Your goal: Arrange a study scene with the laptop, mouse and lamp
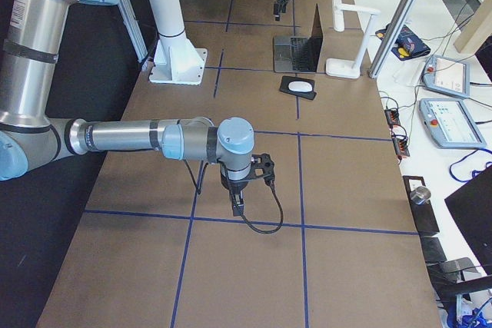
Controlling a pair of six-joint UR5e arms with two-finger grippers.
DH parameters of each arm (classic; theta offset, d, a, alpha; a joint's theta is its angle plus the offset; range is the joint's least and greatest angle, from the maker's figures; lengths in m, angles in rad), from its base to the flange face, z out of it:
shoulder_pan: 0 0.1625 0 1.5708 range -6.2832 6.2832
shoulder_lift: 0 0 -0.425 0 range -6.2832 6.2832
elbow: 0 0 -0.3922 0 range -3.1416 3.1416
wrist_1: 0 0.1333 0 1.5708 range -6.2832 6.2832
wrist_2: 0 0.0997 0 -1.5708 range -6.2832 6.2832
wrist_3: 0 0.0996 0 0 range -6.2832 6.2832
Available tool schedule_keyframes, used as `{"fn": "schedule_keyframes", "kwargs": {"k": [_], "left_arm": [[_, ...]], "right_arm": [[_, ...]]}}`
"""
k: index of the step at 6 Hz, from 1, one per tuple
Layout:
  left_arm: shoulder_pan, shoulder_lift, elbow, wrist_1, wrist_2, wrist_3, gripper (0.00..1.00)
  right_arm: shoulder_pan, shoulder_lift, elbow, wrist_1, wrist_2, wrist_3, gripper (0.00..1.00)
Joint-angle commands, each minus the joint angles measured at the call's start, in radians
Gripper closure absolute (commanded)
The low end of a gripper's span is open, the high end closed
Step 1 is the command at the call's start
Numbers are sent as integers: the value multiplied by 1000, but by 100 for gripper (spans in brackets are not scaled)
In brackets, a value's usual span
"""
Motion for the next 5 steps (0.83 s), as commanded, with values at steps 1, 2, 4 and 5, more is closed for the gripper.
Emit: {"fn": "schedule_keyframes", "kwargs": {"k": [1, 2, 4, 5], "left_arm": [[-181, 185, -1, 1, -23, 262, 0], [-280, 282, 3, 6, -63, 300, 0], [-500, 447, -52, 35, -198, 316, 0], [-580, 536, -61, 77, -195, 305, 0]], "right_arm": [[1, -1, 0, 0, 0, -5, 0], [1, -1, 0, 0, 0, -6, 0], [1, -1, -2, 0, 0, -6, 0], [1, -3, 0, 0, 2, -4, 0]]}}
